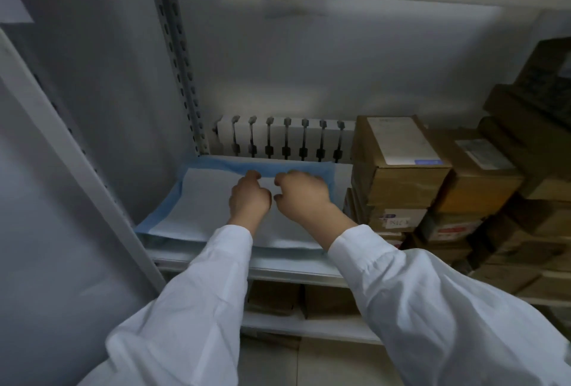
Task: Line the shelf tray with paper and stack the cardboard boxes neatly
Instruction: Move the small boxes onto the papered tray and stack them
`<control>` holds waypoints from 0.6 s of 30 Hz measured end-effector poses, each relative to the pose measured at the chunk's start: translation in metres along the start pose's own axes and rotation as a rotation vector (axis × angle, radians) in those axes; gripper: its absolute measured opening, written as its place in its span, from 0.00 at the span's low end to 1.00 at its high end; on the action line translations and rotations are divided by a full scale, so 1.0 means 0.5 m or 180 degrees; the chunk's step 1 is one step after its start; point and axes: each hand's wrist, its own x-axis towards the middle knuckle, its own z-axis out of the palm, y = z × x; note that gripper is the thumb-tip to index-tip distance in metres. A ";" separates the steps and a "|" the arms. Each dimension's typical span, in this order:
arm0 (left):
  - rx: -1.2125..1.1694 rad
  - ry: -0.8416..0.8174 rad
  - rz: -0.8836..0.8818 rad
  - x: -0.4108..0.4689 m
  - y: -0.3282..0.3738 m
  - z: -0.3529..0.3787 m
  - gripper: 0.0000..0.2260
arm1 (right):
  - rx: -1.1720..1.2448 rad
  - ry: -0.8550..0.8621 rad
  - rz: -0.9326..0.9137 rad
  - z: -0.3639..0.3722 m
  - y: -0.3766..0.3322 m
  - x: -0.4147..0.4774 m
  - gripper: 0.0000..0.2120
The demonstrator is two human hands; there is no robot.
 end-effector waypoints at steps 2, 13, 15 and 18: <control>-0.0861 0.0021 -0.0164 -0.008 0.033 0.011 0.17 | -0.0010 0.0416 0.0028 -0.034 0.006 -0.011 0.15; -0.2497 -0.1329 -0.0739 -0.088 0.242 0.051 0.17 | 0.0477 0.1759 0.0827 -0.210 0.148 -0.080 0.21; -0.2515 -0.1568 -0.0775 -0.095 0.261 0.064 0.26 | 0.0347 0.1576 0.1276 -0.216 0.185 -0.082 0.24; -0.2532 -0.1836 -0.0737 -0.110 0.273 0.083 0.29 | 0.0429 0.0773 0.1870 -0.213 0.229 -0.079 0.32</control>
